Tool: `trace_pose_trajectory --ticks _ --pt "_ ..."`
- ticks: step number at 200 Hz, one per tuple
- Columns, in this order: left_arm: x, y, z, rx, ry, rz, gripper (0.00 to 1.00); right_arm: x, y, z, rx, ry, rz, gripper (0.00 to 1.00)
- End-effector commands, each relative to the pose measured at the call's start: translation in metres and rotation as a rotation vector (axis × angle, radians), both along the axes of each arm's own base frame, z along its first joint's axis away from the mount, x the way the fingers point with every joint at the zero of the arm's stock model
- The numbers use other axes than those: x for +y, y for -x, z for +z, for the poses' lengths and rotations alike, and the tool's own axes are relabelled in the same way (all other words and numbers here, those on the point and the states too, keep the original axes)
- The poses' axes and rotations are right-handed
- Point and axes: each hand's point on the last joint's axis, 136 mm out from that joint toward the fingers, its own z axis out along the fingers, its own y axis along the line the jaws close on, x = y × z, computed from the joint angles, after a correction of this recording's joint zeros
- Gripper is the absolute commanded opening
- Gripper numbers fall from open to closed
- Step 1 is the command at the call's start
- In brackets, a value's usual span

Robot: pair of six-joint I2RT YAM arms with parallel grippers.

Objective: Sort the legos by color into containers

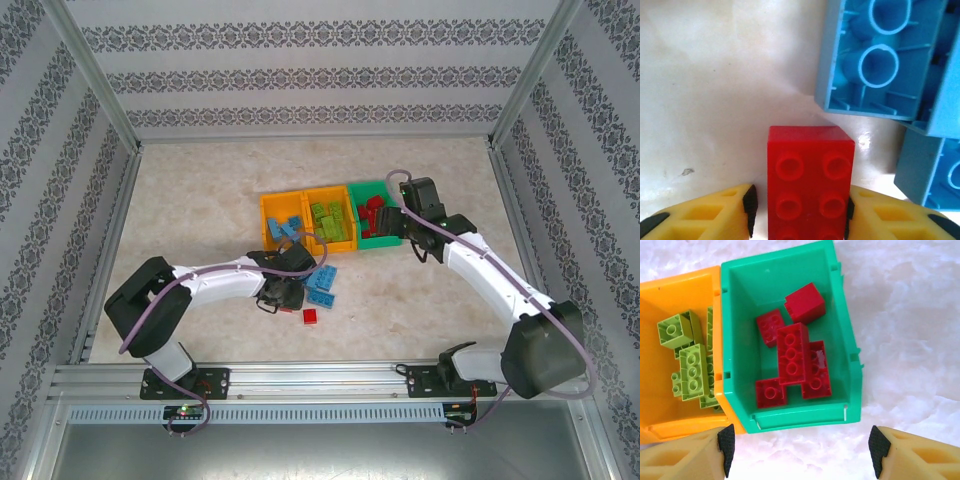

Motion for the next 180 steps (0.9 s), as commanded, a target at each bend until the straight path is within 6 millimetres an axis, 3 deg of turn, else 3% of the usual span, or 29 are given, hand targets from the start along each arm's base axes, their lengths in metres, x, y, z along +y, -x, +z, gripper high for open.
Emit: trace_pose_trajectory --ticks 1,28,56,80,104,130,180 --pt "-0.006 0.009 -0.007 0.046 0.000 -0.027 0.32 -0.010 0.010 -0.004 0.012 0.022 -0.012 0.74" --pt "-0.004 0.006 0.013 0.016 0.009 -0.020 0.24 -0.019 0.019 -0.011 0.024 0.036 -0.028 0.74" --pt "-0.009 -0.004 0.054 -0.059 0.058 -0.019 0.22 -0.020 0.033 -0.023 0.043 0.020 -0.018 0.73" --pt "-0.026 -0.023 0.093 -0.140 0.113 -0.046 0.22 -0.013 0.050 -0.035 0.055 -0.007 -0.009 0.71" --pt "-0.057 -0.053 0.128 -0.210 0.177 -0.090 0.22 -0.003 0.074 -0.046 0.048 -0.021 -0.006 0.70" --pt "-0.102 -0.097 0.157 -0.246 0.288 -0.143 0.22 0.008 0.100 -0.059 0.022 -0.044 -0.013 0.70" --pt "-0.174 -0.184 0.161 -0.224 0.448 -0.175 0.21 0.009 0.135 -0.077 -0.019 -0.139 -0.028 0.68"
